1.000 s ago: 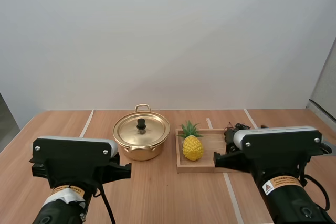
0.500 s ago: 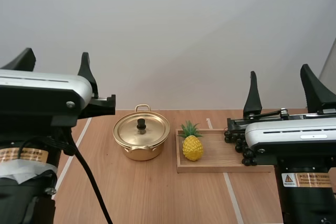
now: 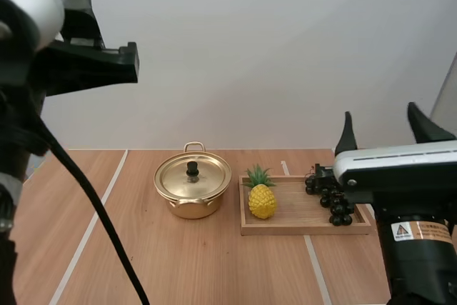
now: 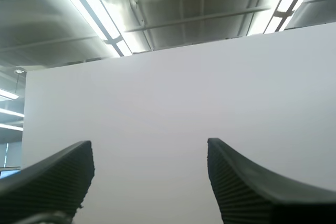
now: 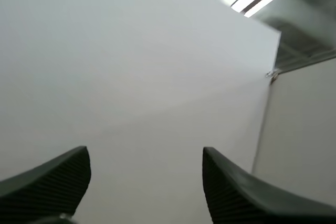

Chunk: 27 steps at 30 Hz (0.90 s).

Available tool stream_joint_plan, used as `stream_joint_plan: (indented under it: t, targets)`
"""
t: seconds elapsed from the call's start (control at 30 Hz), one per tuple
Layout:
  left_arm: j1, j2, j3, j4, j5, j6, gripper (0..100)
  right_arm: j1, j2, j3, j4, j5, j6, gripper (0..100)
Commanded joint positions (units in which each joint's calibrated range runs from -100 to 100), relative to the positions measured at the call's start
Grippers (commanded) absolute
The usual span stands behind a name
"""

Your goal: Open the pot, put the pineapple inside, and close it

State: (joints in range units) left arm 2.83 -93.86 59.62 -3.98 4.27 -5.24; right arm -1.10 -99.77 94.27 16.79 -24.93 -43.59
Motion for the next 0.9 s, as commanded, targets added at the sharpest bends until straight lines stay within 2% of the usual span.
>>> stream_joint_plan:
  t: [0.0,0.37,0.57,0.7,0.87]
  targets:
    - [-0.19,4.6,-3.7,0.0,7.4,-0.7,100,-0.2,-0.2,-5.9,4.9,20.7,-0.8,100]
    - [-0.19,25.0,-20.3,-0.7,38.5,-0.6,100,-0.2,-0.2,-22.3,6.0,48.7,-0.8,100]
    - [-0.19,34.1,-26.9,-6.0,52.6,4.9,100,-0.2,-0.2,-26.0,2.5,50.1,-0.8,100]
    - [-0.19,39.8,-30.1,-11.7,61.8,11.5,100,-0.2,-0.2,-26.3,-1.6,50.1,-0.8,100]
    - [-0.19,47.0,-33.3,-17.8,74.8,18.2,100,-0.2,-0.2,-26.3,-2.2,50.3,-0.8,100]
